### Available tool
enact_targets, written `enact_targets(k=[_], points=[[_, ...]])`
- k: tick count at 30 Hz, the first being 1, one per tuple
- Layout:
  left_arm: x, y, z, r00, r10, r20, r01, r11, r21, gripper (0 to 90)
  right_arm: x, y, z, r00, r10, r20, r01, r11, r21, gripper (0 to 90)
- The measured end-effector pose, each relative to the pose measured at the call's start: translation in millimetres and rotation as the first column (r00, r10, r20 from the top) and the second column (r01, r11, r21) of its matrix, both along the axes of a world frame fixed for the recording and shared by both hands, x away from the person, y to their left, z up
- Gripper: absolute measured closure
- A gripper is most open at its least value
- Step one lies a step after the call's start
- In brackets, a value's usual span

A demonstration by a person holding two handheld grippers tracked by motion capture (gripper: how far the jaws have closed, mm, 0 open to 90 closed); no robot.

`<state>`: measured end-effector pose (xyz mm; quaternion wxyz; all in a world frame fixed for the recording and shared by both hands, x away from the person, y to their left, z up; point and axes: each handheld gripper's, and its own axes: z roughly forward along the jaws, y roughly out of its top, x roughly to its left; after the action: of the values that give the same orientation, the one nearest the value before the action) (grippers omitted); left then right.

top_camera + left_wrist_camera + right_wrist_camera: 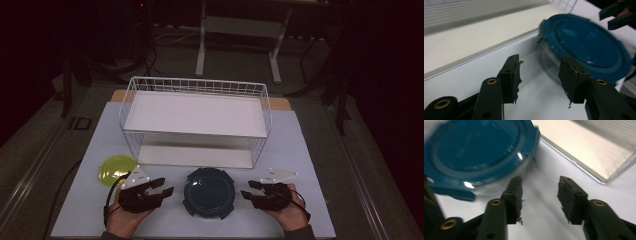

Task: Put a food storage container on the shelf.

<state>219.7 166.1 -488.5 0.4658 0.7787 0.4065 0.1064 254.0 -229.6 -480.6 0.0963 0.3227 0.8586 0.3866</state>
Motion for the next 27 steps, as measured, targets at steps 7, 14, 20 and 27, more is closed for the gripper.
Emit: enact_targets(k=[7, 14, 20, 27], points=[[6.4, -19.5, -0.3, 0.9955, -0.080, -0.051, 0.078, 0.9961, -0.041, 45.9, -2.3, 5.3, 2.8, 0.9967, 0.018, -0.079, -0.009, 0.994, 0.112, 42.9], [12.6, -31.9, -4.4, 0.9918, -0.098, -0.082, 0.095, 0.9947, -0.039, 42.7, 1.4, 13.2, -4.2, 0.9861, 0.047, -0.160, -0.018, 0.985, 0.174, 40.2], [20.3, -39.2, -9.6, 0.9836, -0.120, -0.135, 0.116, 0.9926, -0.038, 40.5, 7.4, 16.7, -9.8, 0.9693, 0.061, -0.238, -0.006, 0.975, 0.224, 39.7], [26.6, -41.1, -13.3, 0.9717, -0.147, -0.185, 0.134, 0.9879, -0.077, 38.7, 12.2, 17.0, -16.5, 0.9521, 0.075, -0.296, 0.004, 0.966, 0.258, 40.0]])
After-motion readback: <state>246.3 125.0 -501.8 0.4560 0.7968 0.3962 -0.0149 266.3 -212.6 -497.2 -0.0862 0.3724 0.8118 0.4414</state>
